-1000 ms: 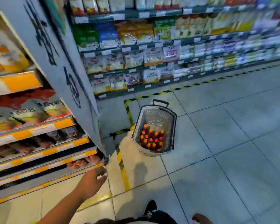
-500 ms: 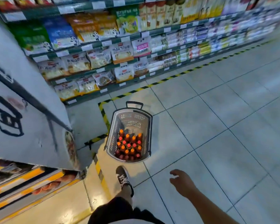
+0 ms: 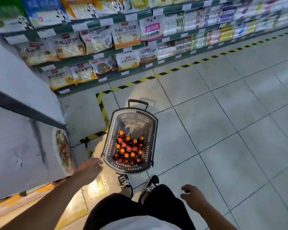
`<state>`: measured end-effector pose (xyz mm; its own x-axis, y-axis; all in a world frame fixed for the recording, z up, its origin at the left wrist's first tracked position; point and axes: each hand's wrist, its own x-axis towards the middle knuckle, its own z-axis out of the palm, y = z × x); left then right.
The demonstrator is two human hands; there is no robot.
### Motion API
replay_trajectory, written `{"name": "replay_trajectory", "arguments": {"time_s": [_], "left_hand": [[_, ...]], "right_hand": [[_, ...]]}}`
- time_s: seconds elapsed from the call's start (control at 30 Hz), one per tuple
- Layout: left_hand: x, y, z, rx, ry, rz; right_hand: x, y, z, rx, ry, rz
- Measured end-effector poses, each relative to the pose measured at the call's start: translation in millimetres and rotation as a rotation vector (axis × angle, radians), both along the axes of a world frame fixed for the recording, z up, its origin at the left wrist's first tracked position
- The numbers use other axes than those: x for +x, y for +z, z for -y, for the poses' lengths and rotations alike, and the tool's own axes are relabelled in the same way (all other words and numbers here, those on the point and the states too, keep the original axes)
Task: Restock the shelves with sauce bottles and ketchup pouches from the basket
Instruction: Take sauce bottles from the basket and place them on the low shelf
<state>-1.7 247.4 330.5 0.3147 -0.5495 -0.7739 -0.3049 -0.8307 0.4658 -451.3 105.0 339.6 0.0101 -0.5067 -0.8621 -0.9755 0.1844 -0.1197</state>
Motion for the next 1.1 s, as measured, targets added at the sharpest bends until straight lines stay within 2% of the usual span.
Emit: {"name": "replay_trajectory", "arguments": {"time_s": [0.1,0.2,0.33,0.47,0.67,0.8,0.93,1.1], "left_hand": [[6.6,-0.4,59.1,-0.029,-0.066,0.041],[0.2,-14.5,85.3,-0.025,-0.001,0.012],[-18.2,-41.3,94.3,0.014,0.153,-0.032],[-40.3,-78.7,99.8,0.127,0.15,-0.021],[-69.5,-158.8,142.9,0.187,0.246,-0.086],[-78.6,-221.4,197.9,0.129,0.279,-0.083],[-79.2,-287.5,248.6,0.057,0.278,-0.048],[-81.9,-369.5,272.9,0.088,0.193,-0.03]], "right_hand": [[14.1,-10.4,29.4,0.026,0.044,0.001],[38.1,-26.3,68.9,0.052,0.145,0.006],[83.3,-56.4,128.0,0.096,0.264,0.035],[131.7,-91.8,186.8,0.13,0.437,0.068],[209.2,-161.0,256.7,0.103,0.577,0.162],[248.4,-211.3,281.8,0.122,0.702,0.218],[265.5,-268.1,289.4,0.141,0.677,0.247],[269.8,-324.0,275.2,0.117,0.718,0.292]]}}
